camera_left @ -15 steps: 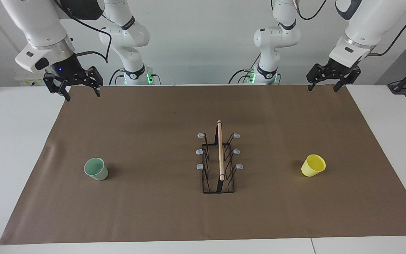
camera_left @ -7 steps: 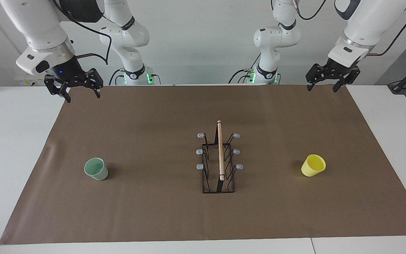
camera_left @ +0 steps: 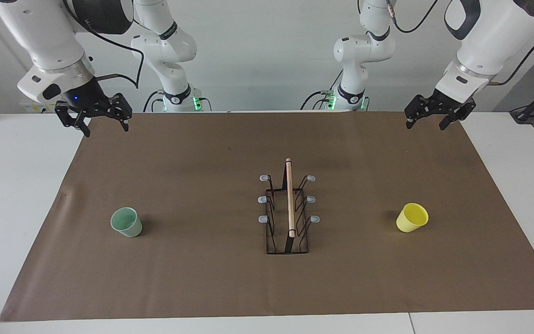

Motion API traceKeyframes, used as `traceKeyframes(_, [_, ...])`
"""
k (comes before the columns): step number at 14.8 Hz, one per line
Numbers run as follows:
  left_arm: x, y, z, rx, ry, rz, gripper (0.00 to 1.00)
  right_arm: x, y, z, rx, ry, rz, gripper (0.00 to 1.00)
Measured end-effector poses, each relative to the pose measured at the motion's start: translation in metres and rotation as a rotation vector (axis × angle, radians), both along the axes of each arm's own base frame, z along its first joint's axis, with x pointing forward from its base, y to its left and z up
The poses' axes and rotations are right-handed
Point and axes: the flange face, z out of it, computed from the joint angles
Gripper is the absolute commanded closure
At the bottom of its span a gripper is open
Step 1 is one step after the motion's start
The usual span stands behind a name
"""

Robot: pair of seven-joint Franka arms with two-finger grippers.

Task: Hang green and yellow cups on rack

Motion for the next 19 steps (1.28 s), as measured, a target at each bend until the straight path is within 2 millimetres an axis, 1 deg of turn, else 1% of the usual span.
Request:
traceKeyframes(1, [0.016, 0.011, -0.013, -0.017, 0.018, 0.065, 0.0, 0.0, 0.0, 0.001, 0.0, -0.006, 0.021, 0.0])
traceKeyframes(3, [0.043, 0.042, -0.046, -0.079, 0.067, 0.208, 0.0, 0.0, 0.001, 0.002, -0.002, -0.021, 0.087, 0.0])
traceKeyframes(4, [0.051, 0.059, -0.062, -0.116, 0.092, 0.281, 0.0, -0.001, 0.0, 0.001, -0.004, -0.019, 0.144, 0.0])
traceKeyframes(6, [0.061, 0.094, -0.087, -0.197, 0.143, 0.468, 0.0, -0.002, -0.004, -0.006, -0.02, -0.015, 0.24, 0.0])
traceKeyframes(9, [0.065, 0.143, -0.116, -0.327, 0.232, 0.816, 0.0, -0.006, 0.0, -0.032, -0.06, -0.033, 0.348, 0.0])
traceKeyframes(11, [0.067, 0.167, -0.14, -0.395, 0.302, 1.049, 0.0, -0.007, 0.011, -0.048, -0.088, -0.014, 0.4, 0.0])
traceKeyframes(14, [0.073, 0.186, -0.183, -0.507, 0.392, 1.36, 0.0, -0.003, 0.04, -0.063, -0.162, 0.014, 0.495, 0.0])
traceKeyframes(17, [0.061, 0.207, -0.235, -0.632, 0.474, 1.609, 0.0, 0.01, 0.067, -0.079, -0.265, 0.024, 0.676, 0.0])
traceKeyframes(19, [0.049, 0.216, -0.261, -0.701, 0.515, 1.739, 0.0, 0.019, 0.075, -0.094, -0.34, 0.053, 0.803, 0.0])
